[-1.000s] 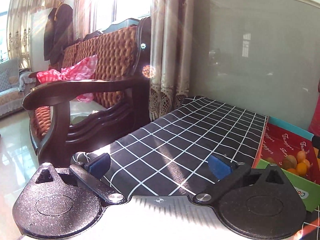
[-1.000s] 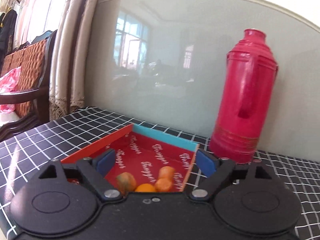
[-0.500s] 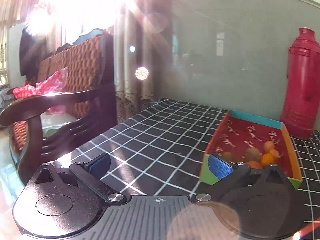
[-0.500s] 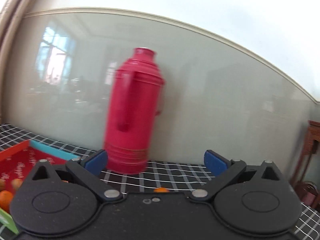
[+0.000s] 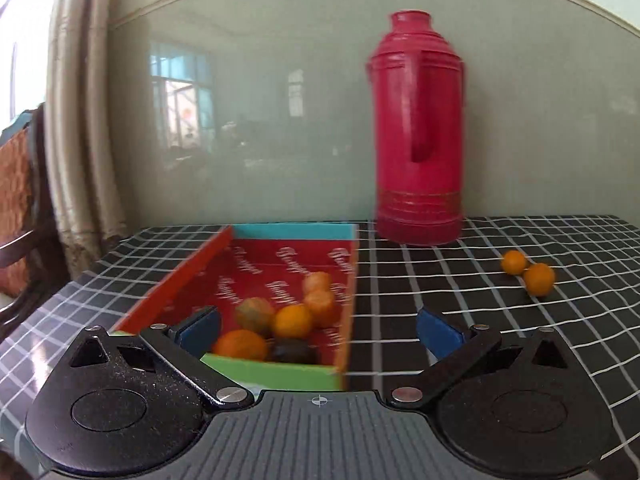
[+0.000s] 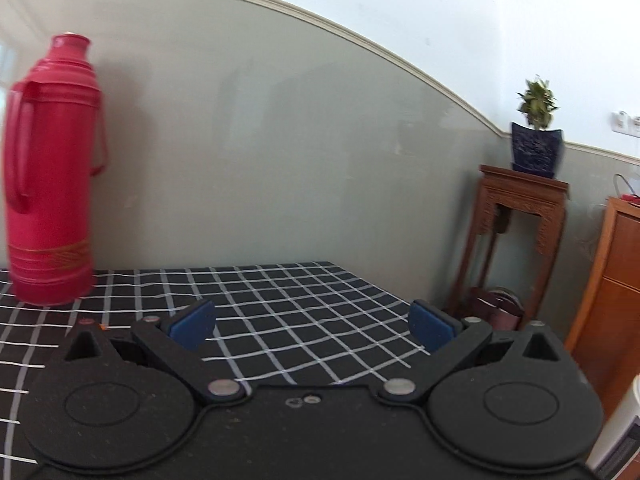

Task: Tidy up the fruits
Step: 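Reach to a larger orange and close the left tool on it, then carry the orange into the box and open the left tool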

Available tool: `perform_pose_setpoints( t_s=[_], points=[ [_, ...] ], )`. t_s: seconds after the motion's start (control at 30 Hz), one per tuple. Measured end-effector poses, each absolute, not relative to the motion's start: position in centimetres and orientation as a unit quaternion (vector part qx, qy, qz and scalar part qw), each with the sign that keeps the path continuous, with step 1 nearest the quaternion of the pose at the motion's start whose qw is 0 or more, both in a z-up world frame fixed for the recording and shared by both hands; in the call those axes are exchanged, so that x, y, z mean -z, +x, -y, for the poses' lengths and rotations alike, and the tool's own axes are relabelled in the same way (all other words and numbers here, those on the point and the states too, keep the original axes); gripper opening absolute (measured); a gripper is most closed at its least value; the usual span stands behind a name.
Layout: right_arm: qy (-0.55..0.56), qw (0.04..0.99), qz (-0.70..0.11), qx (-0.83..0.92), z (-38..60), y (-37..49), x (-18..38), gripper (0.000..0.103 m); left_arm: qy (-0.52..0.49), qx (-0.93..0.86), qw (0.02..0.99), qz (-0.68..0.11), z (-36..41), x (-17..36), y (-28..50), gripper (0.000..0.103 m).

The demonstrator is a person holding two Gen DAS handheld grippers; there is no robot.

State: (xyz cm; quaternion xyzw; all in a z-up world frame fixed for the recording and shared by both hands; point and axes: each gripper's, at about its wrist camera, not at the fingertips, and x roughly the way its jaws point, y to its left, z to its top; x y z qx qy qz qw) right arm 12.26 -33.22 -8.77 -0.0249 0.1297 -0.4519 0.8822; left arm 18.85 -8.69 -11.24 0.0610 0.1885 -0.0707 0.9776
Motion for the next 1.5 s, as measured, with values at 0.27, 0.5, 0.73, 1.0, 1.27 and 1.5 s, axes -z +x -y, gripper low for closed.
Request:
perform_pose_setpoints(
  t_s=[0.27, 0.5, 0.73, 1.0, 1.27, 1.5],
  points=[
    [-0.004, 0.861, -0.14, 0.489, 36.2, 10.5, 9.2, 0.097, 0.055, 0.13, 0.966, -0.215, 17.1, 11.4, 21.9, 0.103],
    [0.016, 0.866, -0.142, 0.478, 37.2, 9.8, 9.0, 0.097, 0.073, 0.164, 0.956, -0.231, 23.5, 12.2, 23.5, 0.102],
    [0.025, 0.873, -0.144, 0.466, 38.0, 9.1, 8.8, 0.097, 0.09, 0.177, 0.949, -0.244, 27.8, 13.4, 25.5, 0.09],
    [0.037, 0.874, -0.147, 0.462, 38.6, 8.4, 8.8, 0.097, 0.102, 0.184, 0.937, -0.278, 30.9, 14.9, 27.7, 0.074],
    [0.03, 0.882, -0.152, 0.446, 38.0, 8.8, 8.9, 0.097, 0.1, 0.194, 0.93, -0.297, 31.5, 15.3, 27.9, 0.039],
    [0.026, 0.888, -0.152, 0.432, 37.1, 9.2, 8.7, 0.097, 0.093, 0.19, 0.934, -0.286, 29.6, 14.6, 26.7, 0.039]
  ],
)
